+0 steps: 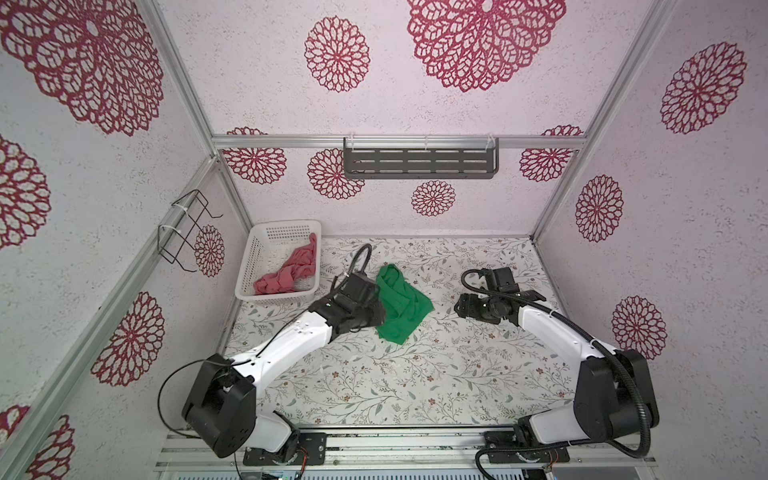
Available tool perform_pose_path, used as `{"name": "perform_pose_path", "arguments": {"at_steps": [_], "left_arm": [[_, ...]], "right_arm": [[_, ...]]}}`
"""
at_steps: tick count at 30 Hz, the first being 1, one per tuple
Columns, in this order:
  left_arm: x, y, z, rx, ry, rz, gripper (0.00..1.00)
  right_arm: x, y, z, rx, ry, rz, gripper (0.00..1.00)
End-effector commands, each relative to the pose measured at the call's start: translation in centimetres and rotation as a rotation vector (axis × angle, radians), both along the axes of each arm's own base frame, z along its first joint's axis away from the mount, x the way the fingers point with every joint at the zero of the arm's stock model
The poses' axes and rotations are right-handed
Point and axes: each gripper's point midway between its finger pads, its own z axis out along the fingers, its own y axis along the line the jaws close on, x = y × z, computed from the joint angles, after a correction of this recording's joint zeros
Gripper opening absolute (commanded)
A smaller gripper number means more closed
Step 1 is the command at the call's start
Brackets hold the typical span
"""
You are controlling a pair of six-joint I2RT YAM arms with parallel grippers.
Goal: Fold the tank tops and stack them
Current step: 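Lift the green tank top out of the basket and drop it on the table, then grasp one tank top edge with the left gripper while the right grasps another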
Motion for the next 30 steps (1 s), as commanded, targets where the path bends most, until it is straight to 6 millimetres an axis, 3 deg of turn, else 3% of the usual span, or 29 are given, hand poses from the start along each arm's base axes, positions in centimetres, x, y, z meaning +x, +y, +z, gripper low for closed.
{"name": "perform_pose_path", "arguments": {"at_steps": [1, 4, 9, 12, 16, 22, 24, 25, 27, 30], "left_arm": [[0.9, -1.2, -2.1, -0.022, 0.045, 0.111, 0.42], [1.2, -1.5, -4.4, 0.030, 0.095, 0.111, 0.41], [2.5, -3.3, -6.4, 0.058, 0.141, 0.059, 0.40], [2.5, -4.3, -7.2, 0.034, 0.165, 0.041, 0.25], [2.5, -4.4, -6.7, 0.026, 0.160, 0.029, 0.00], [2.2, -2.9, -4.0, 0.073, 0.120, 0.030, 0.00], [1.3, -2.6, -4.0, 0.077, 0.139, 0.029, 0.02], [0.8, -2.6, -4.2, 0.077, 0.149, 0.027, 0.15], [-0.1, -2.9, -5.2, 0.072, 0.171, 0.025, 0.31], [-1.1, -3.4, -6.8, 0.056, 0.207, 0.032, 0.39]], "right_arm": [[1.9, 0.5, 2.2, 0.022, -0.083, -0.031, 0.77], [1.4, 0.3, 1.8, 0.022, -0.082, -0.040, 0.75], [0.4, 0.0, 0.6, 0.035, -0.069, -0.057, 0.73], [0.1, 0.2, 0.3, 0.053, -0.072, -0.062, 0.73], [0.6, 1.8, 0.0, 0.089, -0.083, -0.038, 0.73], [2.7, 6.3, -0.8, 0.130, -0.092, 0.050, 0.73], [3.3, 7.5, -1.6, 0.131, -0.081, 0.069, 0.73], [3.6, 8.0, -2.1, 0.129, -0.077, 0.076, 0.72], [4.3, 8.8, -2.9, 0.128, -0.072, 0.086, 0.71], [5.0, 9.9, -4.3, 0.121, -0.056, 0.099, 0.67]]}}
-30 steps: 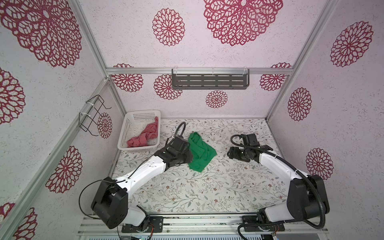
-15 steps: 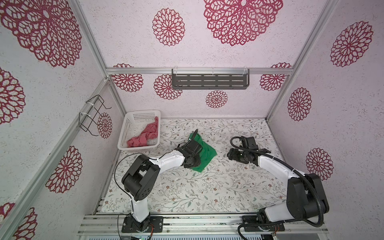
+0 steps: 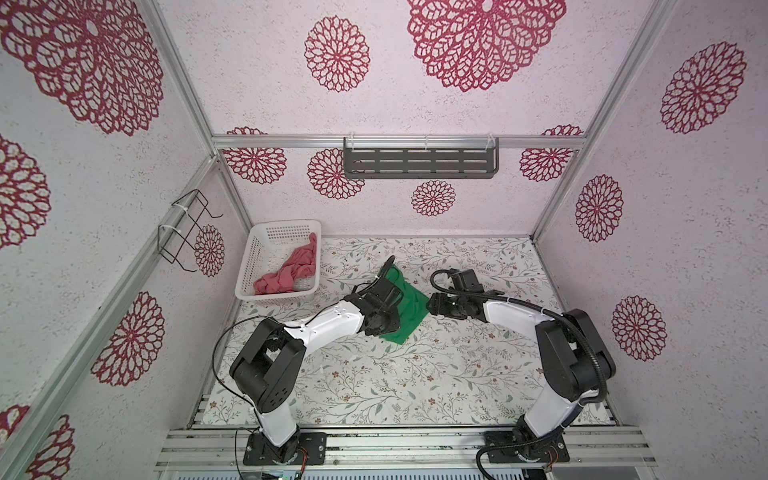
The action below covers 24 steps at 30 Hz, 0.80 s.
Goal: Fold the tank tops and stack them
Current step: 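Grasp one tank top edge with the left gripper while the right grasps another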
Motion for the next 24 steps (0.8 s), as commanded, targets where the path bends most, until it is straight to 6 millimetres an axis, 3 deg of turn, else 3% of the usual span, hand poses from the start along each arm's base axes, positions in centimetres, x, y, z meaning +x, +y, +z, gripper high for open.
{"name": "perform_pose_path", "arguments": {"at_steps": [1, 4, 6, 12, 14, 16, 24], "left_arm": [[-1.7, -0.4, -2.0, -0.005, 0.057, 0.013, 0.39], [-2.0, -0.8, -3.3, -0.007, 0.095, 0.012, 0.39], [-1.9, -1.1, -3.8, -0.013, 0.106, 0.003, 0.33], [-1.0, -2.0, -3.2, -0.021, 0.087, -0.019, 0.02], [-0.5, -1.7, -2.9, -0.005, 0.072, -0.021, 0.00], [0.2, -1.3, -2.1, 0.005, 0.048, -0.018, 0.00], [2.4, -0.4, 5.5, -0.012, -0.096, -0.026, 0.00]], "right_arm": [[1.7, 1.5, 0.6, 0.033, -0.034, 0.006, 0.65], [2.0, 2.1, -0.6, 0.028, -0.015, 0.008, 0.62], [2.2, 2.1, -1.1, 0.024, -0.009, 0.003, 0.59], [2.1, 2.2, -0.5, 0.036, -0.019, 0.007, 0.21], [2.1, 2.1, 0.4, 0.033, -0.037, 0.004, 0.09], [2.2, 1.6, 1.6, 0.011, -0.058, 0.001, 0.00], [1.4, -1.8, 8.5, -0.118, -0.165, 0.008, 0.00]]}}
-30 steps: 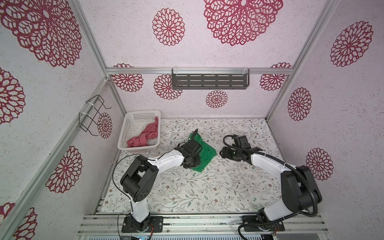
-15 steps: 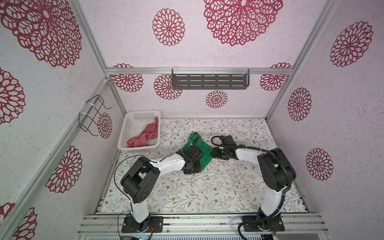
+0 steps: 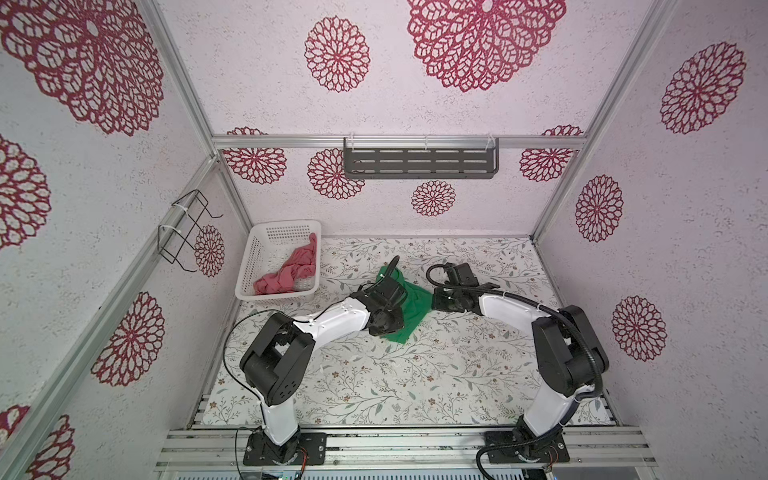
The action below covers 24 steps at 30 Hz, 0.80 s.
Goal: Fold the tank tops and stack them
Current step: 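Grasp one tank top edge with the left gripper while the right grasps another, then lift and stretch the green tank top between both grippers, then lay it down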
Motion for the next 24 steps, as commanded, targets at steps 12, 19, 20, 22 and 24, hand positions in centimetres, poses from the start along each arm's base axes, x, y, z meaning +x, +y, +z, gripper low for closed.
{"name": "perform_pose_path", "arguments": {"at_steps": [12, 19, 20, 22, 24], "left_arm": [[-2.5, -5.0, -0.7, -0.052, 0.038, -0.099, 0.48], [-3.6, -7.5, -4.8, -0.037, 0.125, -0.147, 0.57], [-3.7, -7.5, -5.5, -0.032, 0.137, -0.151, 0.58], [-3.7, -7.7, -6.3, -0.025, 0.147, -0.156, 0.55], [-3.4, -8.0, -6.7, -0.022, 0.147, -0.160, 0.42]], "right_arm": [[-1.5, -1.7, 5.6, 0.010, -0.067, -0.019, 0.00], [-1.5, -1.8, 5.6, 0.015, -0.071, -0.028, 0.00], [-1.5, -1.8, 5.7, 0.018, -0.073, -0.029, 0.00], [-1.5, -1.8, 5.9, 0.019, -0.079, -0.030, 0.00], [-1.6, -1.8, 6.0, 0.022, -0.082, -0.030, 0.00]]}}
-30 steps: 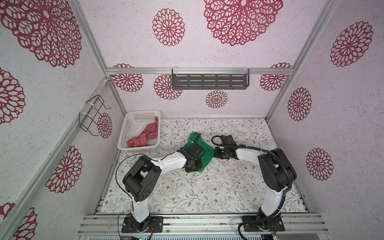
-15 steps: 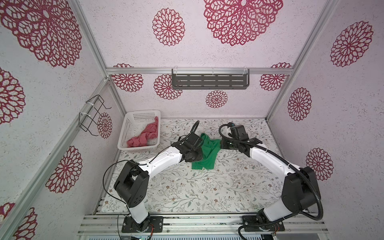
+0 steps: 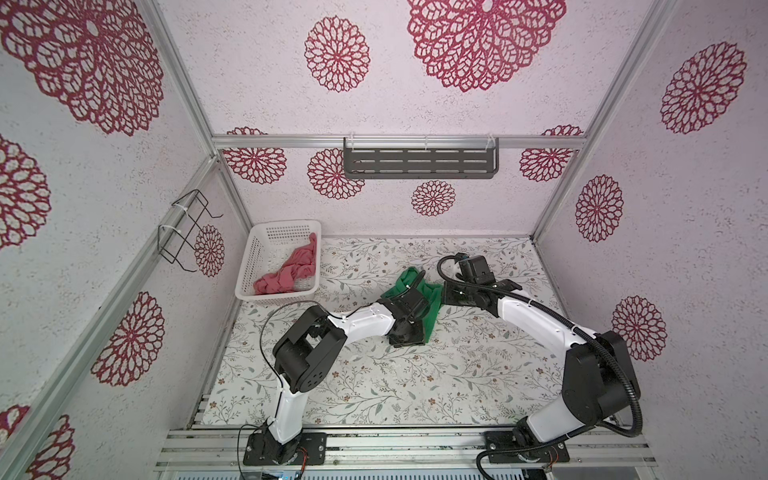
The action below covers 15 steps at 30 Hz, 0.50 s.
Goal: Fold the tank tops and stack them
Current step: 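Lift and stretch the green tank top between both grippers, then lay it down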
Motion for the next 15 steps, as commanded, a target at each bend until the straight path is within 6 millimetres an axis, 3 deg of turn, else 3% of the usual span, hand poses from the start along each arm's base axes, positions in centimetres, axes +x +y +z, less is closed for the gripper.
{"name": "perform_pose_path", "arguments": {"at_steps": [1, 5, 8, 9, 12, 15], "left_arm": [[0.4, -1.0, -0.6, -0.012, -0.001, -0.007, 0.35], [1.6, -1.3, 1.3, -0.020, -0.052, -0.010, 0.00], [3.0, -0.9, 4.9, -0.052, -0.121, 0.003, 0.00], [3.6, -0.8, 7.9, -0.091, -0.170, 0.005, 0.00], [4.6, -0.5, 13.9, -0.127, -0.289, -0.020, 0.00], [4.1, -1.0, 18.4, -0.142, -0.335, -0.089, 0.00]], "right_arm": [[0.2, -0.2, 1.2, 0.024, -0.025, -0.021, 0.00], [-0.1, -0.4, 1.8, 0.026, -0.035, -0.020, 0.00], [-0.2, -1.2, 3.4, 0.009, -0.071, -0.031, 0.00], [-0.3, -1.7, 4.2, 0.002, -0.089, -0.037, 0.00], [-0.4, -3.4, 7.1, -0.012, -0.152, -0.066, 0.00], [-0.7, -5.5, 9.6, -0.015, -0.201, -0.104, 0.00]]}}
